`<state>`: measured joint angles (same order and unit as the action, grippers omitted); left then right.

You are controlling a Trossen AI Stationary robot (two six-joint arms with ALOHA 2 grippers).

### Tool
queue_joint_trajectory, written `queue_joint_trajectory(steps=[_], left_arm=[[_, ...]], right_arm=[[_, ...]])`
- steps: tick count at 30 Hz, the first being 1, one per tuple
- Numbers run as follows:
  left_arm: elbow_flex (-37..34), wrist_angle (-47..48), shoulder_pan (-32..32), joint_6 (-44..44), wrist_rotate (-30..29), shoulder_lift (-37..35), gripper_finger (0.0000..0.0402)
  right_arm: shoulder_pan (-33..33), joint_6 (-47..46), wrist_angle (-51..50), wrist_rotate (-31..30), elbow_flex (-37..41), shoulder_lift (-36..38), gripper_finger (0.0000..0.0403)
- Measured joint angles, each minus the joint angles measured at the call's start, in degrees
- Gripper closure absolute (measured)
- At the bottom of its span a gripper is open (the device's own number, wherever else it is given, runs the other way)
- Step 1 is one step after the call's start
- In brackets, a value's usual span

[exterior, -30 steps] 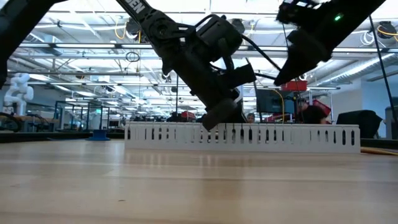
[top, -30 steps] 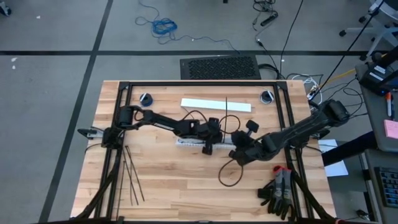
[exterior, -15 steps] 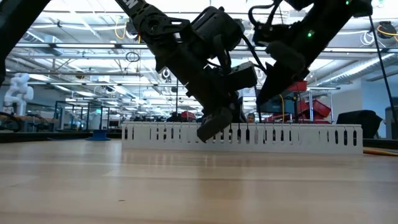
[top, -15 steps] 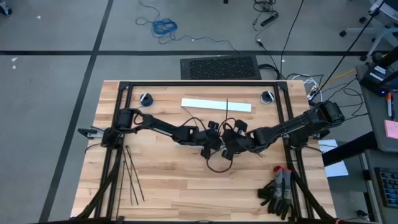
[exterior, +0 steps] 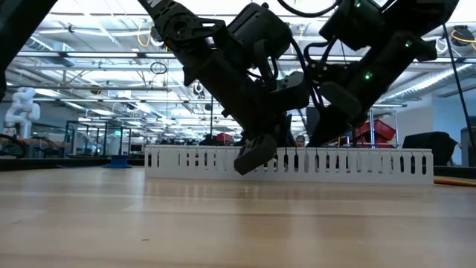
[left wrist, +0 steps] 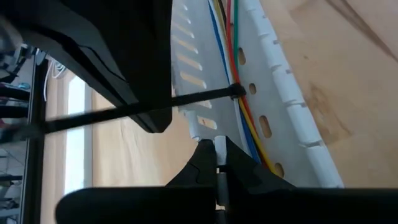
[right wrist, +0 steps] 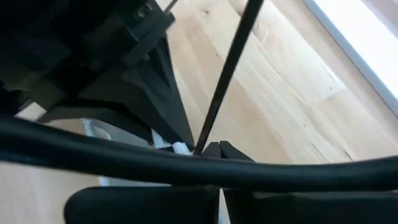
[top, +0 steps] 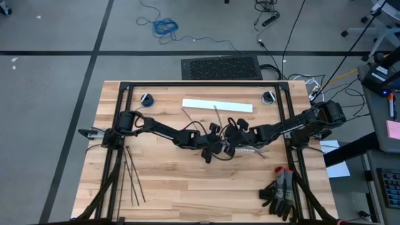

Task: Ziptie cables
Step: Put the colored ziptied cables into the white cable duct

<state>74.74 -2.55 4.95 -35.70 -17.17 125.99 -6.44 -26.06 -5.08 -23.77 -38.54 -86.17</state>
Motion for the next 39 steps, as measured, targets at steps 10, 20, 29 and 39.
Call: queue_joint_trajectory(steps=[10, 20, 29, 39], left_arm=[[0.0, -0.2, 0.1, -1.2, -1.0, 0.0, 0.0399], [0.0, -0.4, 0.9, -8.4, -6.1, 0.1, 0.0399], [-0.1, -0.4, 2.4, -13.3, -8.0, 0.1, 0.0399], [-0.2, -1.8, 2.3, -11.3, -3.9, 0.2, 0.0399]], right_arm=[[-1.9, 1.8, -2.9, -1.2, -0.5, 5.0, 0.0403], [-3.5, 0.0, -7.8, 1.6, -0.6, 7.2, 0.0403], [-2.7, 1.9, -6.1, 1.4, -0.6, 6.8, 0.0403], [1.4, 6.6, 1.2, 4.1, -0.6, 0.0, 0.0403]])
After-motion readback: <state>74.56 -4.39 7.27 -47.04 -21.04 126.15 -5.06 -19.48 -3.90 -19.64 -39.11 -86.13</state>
